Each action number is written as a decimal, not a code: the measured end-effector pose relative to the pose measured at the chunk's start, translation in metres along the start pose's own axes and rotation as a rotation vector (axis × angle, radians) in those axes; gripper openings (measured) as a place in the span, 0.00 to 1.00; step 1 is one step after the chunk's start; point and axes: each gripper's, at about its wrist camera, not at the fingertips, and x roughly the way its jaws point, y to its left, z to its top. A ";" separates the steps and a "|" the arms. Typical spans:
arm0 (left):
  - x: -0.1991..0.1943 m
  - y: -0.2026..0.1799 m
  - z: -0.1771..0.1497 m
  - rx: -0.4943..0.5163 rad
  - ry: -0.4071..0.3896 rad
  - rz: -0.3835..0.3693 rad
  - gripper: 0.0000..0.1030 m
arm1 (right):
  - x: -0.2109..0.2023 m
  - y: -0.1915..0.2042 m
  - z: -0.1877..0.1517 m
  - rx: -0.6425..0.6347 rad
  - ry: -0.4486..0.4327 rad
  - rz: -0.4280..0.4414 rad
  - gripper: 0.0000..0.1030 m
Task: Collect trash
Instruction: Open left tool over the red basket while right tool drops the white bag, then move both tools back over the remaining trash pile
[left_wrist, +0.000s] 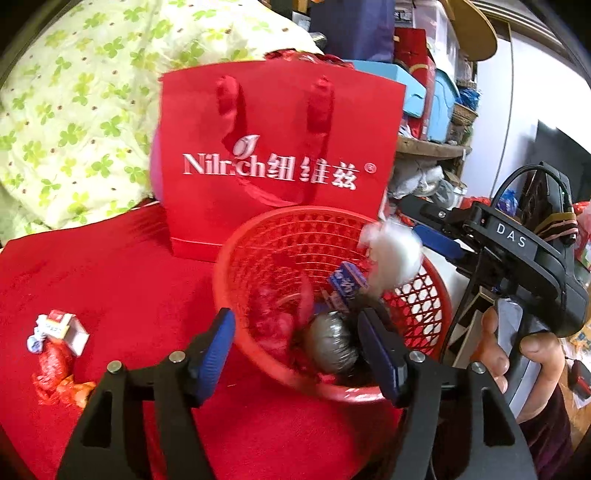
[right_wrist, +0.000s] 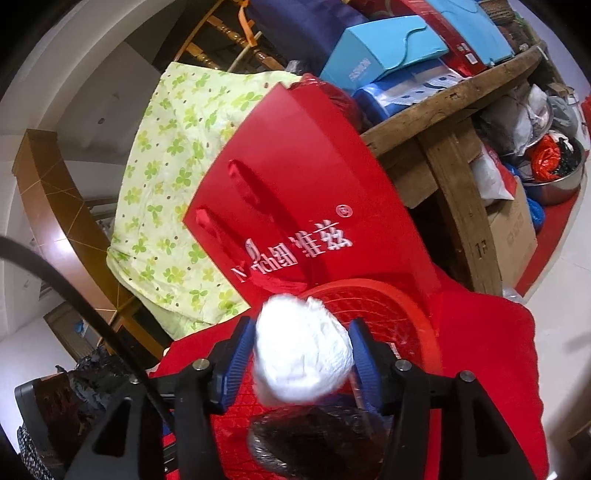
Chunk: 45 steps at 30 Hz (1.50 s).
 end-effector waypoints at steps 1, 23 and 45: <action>-0.003 0.004 -0.001 -0.008 -0.004 0.007 0.69 | 0.000 0.002 0.000 -0.005 0.000 0.005 0.56; -0.033 0.098 -0.051 -0.209 0.022 0.168 0.70 | 0.019 0.095 -0.027 -0.207 -0.026 0.136 0.56; -0.085 0.221 -0.123 -0.410 0.037 0.398 0.70 | 0.071 0.190 -0.091 -0.359 0.124 0.283 0.59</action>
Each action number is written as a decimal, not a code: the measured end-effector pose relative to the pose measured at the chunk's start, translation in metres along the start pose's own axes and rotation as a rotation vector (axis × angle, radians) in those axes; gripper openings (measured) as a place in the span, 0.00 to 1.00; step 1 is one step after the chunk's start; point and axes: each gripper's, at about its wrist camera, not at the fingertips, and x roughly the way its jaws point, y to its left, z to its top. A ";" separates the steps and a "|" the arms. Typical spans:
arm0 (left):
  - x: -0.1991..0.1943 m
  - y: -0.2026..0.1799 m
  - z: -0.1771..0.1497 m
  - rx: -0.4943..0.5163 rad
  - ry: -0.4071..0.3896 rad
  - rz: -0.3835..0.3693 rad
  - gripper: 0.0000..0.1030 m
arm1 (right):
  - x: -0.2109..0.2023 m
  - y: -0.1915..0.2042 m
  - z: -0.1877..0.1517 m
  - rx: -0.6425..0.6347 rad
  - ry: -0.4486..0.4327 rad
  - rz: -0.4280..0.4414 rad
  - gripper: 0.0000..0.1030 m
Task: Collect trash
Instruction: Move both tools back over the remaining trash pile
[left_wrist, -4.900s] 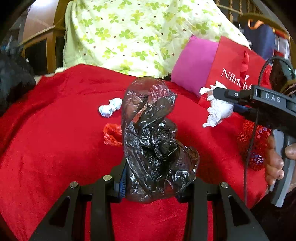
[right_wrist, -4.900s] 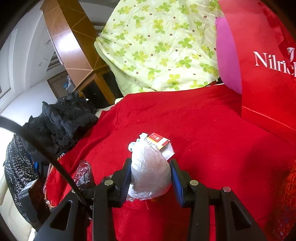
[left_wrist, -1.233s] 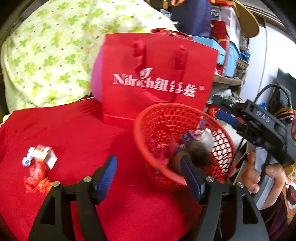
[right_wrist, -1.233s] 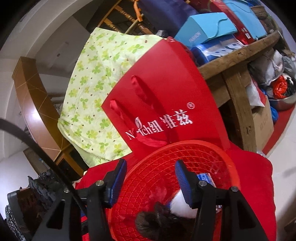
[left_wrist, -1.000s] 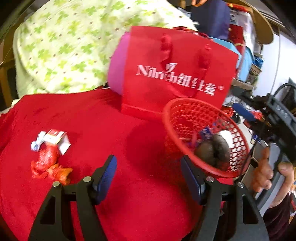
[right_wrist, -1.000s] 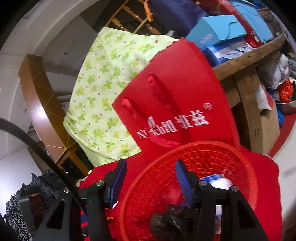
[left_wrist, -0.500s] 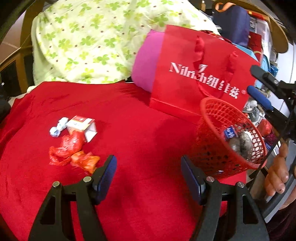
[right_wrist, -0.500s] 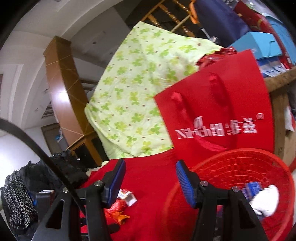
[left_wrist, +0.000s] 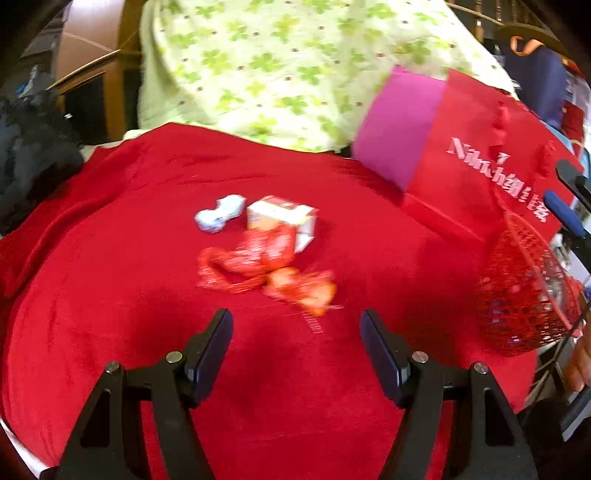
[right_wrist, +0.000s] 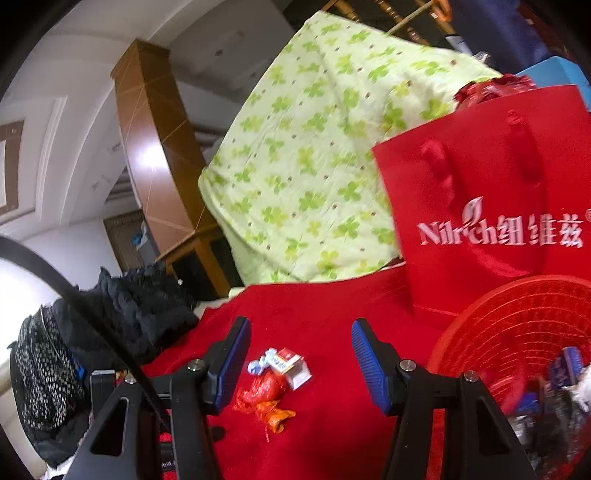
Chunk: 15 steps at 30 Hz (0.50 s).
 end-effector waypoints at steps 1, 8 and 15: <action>0.001 0.010 -0.002 -0.011 0.001 0.015 0.70 | 0.005 0.003 -0.003 -0.003 0.016 0.004 0.59; 0.010 0.058 -0.017 -0.074 0.024 0.066 0.70 | 0.055 0.025 -0.026 -0.039 0.181 0.026 0.60; 0.023 0.090 -0.032 -0.094 0.039 0.104 0.70 | 0.117 0.048 -0.063 -0.115 0.390 0.037 0.60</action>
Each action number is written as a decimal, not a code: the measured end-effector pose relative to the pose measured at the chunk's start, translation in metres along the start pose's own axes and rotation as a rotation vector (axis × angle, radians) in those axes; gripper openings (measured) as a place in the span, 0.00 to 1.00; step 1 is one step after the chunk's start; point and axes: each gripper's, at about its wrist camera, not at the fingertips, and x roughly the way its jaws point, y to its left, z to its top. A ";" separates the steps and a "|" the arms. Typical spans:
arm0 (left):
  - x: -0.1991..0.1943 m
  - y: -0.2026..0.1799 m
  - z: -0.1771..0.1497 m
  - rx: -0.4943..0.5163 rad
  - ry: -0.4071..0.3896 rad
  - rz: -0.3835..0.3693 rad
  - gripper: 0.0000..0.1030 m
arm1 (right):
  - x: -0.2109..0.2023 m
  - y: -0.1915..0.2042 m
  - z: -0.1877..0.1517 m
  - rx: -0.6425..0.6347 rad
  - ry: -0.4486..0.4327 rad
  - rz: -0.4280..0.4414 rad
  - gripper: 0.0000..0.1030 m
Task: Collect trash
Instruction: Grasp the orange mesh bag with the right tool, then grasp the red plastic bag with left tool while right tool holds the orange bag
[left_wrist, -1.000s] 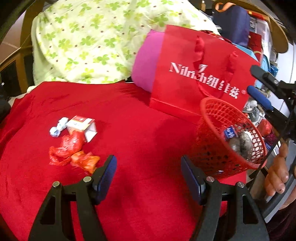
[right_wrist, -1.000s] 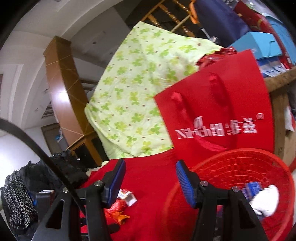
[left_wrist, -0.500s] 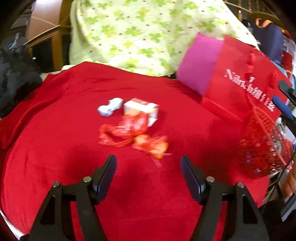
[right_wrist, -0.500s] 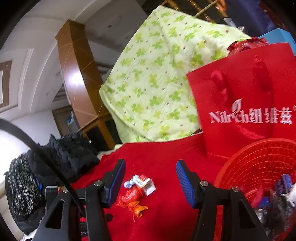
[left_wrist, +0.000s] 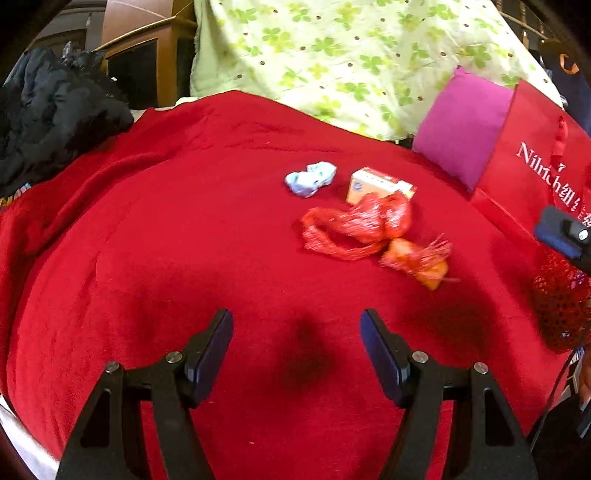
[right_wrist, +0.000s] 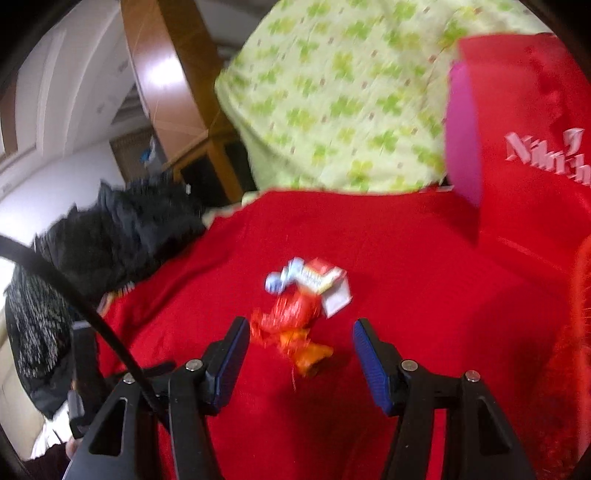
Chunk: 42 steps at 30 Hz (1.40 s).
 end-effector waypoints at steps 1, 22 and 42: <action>0.003 0.004 -0.001 -0.004 0.001 0.003 0.70 | 0.011 0.003 -0.002 -0.013 0.030 0.000 0.60; 0.030 0.027 -0.003 -0.078 0.061 -0.068 0.70 | 0.165 0.015 -0.017 -0.216 0.352 -0.105 0.36; 0.070 -0.068 0.080 0.242 0.050 -0.247 0.76 | 0.080 -0.044 0.010 0.050 0.253 -0.164 0.33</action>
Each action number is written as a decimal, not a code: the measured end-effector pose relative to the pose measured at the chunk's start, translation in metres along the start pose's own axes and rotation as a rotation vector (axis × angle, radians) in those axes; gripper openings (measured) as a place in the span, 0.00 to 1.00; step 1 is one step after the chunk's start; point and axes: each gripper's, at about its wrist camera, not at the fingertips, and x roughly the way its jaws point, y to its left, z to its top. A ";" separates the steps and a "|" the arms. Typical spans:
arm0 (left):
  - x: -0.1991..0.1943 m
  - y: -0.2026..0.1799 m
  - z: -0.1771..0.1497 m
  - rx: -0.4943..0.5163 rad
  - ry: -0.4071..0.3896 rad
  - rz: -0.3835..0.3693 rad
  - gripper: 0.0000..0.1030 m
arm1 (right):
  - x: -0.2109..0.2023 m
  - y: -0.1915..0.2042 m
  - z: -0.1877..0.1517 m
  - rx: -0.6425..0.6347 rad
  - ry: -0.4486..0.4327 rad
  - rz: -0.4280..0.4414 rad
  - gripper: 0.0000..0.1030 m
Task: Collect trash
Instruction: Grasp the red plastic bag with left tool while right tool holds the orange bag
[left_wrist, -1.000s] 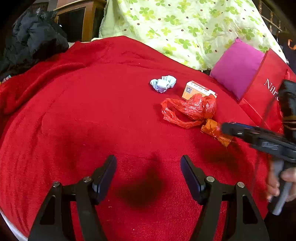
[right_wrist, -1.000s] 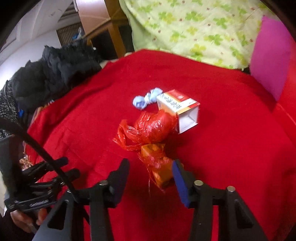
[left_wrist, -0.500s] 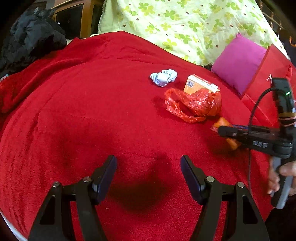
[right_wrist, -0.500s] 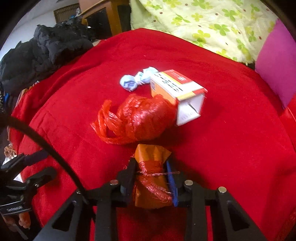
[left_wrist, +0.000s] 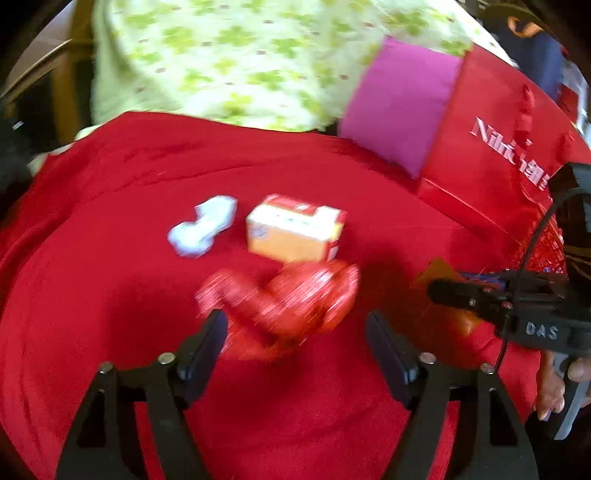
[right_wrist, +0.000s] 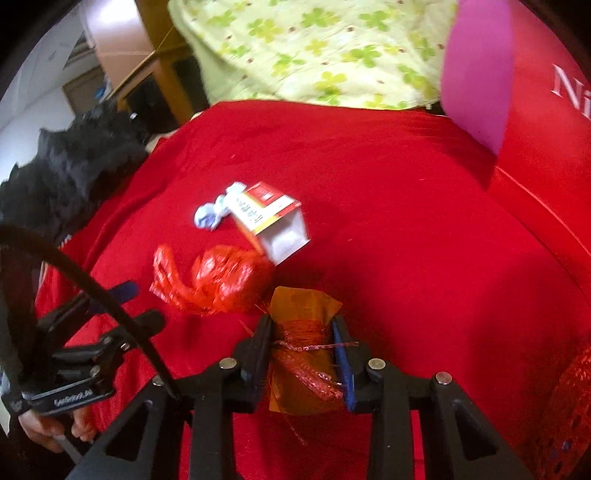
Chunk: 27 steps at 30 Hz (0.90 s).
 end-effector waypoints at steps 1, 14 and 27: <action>0.007 -0.005 0.004 0.021 0.006 -0.013 0.76 | -0.001 -0.001 0.001 0.007 -0.009 -0.004 0.33; 0.055 0.012 0.005 -0.011 0.038 -0.074 0.67 | -0.011 -0.002 0.002 0.027 -0.064 -0.022 0.33; 0.029 0.006 -0.001 -0.001 -0.003 0.033 0.60 | -0.014 0.008 -0.008 0.017 -0.096 -0.038 0.33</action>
